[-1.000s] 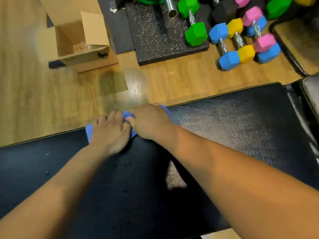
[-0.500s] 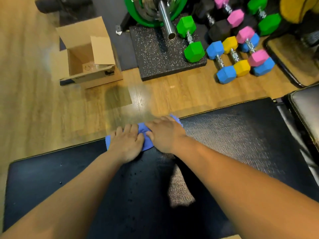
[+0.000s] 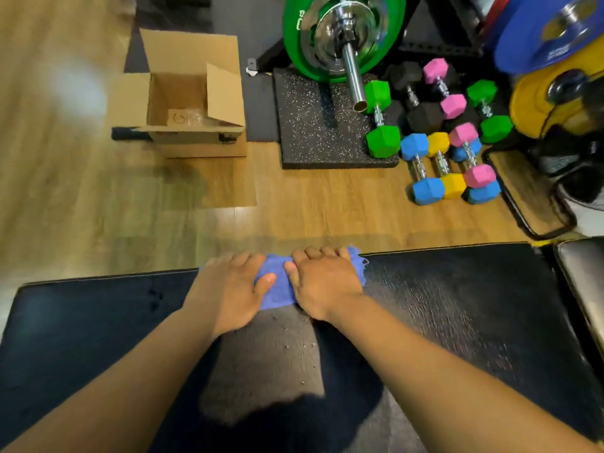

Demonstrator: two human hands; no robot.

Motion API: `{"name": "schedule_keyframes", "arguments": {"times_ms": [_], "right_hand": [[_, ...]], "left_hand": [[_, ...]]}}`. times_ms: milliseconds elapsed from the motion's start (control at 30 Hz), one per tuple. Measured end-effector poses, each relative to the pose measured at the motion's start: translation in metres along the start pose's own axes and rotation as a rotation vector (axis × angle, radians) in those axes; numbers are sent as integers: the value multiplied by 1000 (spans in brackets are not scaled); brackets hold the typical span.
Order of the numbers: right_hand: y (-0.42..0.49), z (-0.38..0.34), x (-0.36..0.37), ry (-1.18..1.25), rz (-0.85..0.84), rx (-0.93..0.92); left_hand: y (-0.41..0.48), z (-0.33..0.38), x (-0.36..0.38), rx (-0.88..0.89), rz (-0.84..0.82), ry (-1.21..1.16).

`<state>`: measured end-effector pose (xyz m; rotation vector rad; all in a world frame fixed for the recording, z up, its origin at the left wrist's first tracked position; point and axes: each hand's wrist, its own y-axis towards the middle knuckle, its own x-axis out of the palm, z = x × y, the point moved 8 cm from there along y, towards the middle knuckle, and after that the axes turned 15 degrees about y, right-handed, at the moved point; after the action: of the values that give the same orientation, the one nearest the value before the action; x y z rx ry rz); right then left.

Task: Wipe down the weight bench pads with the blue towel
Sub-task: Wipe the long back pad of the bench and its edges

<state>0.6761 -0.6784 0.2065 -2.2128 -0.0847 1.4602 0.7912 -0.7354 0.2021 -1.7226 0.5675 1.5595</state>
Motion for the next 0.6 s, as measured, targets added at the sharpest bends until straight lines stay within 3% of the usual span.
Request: {"name": "schedule_keyframes", "arguments": {"times_ms": [400,533,600], "right_hand": [[42,-210,61,8,43,-131],[48,-225,65,-37,151,-106],[48,-224,68,-29,123,-123]], "left_hand": [[-87,-181,15,-92,-31,-1],[-93,-187,11,-117,11,-57],[-91,-187,20,-128,-58,-85]]}}
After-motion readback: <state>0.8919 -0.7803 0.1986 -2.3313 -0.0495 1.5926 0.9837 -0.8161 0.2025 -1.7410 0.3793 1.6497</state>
